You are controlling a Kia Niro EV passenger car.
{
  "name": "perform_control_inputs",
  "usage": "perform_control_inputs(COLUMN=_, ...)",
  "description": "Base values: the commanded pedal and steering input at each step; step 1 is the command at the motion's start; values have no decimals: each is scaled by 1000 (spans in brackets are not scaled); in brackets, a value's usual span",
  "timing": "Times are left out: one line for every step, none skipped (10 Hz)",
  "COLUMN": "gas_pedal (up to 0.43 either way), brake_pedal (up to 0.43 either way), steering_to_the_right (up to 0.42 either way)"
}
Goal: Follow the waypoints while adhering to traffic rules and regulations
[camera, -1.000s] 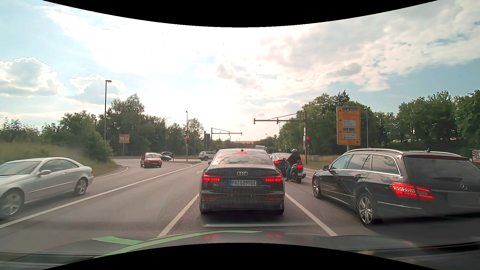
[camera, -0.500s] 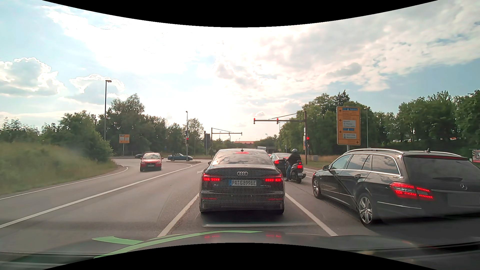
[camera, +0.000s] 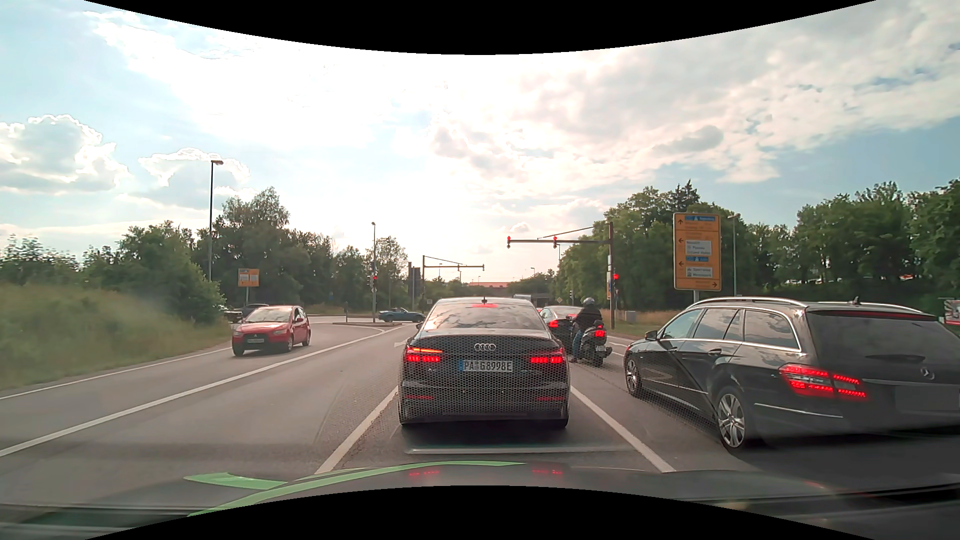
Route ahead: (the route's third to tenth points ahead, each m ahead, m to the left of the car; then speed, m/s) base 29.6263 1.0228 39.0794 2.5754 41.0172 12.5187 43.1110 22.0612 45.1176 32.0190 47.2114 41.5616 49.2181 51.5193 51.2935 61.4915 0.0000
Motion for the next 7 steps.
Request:
perform_control_inputs(gas_pedal=0, brake_pedal=293, steering_to_the_right=-1)
perform_control_inputs(gas_pedal=0, brake_pedal=293, steering_to_the_right=-1)
perform_control_inputs(gas_pedal=0, brake_pedal=293, steering_to_the_right=-1)
perform_control_inputs(gas_pedal=0, brake_pedal=293, steering_to_the_right=-1)
perform_control_inputs(gas_pedal=0, brake_pedal=293, steering_to_the_right=-2)
perform_control_inputs(gas_pedal=0, brake_pedal=299, steering_to_the_right=-1)
perform_control_inputs(gas_pedal=0, brake_pedal=293, steering_to_the_right=-1)
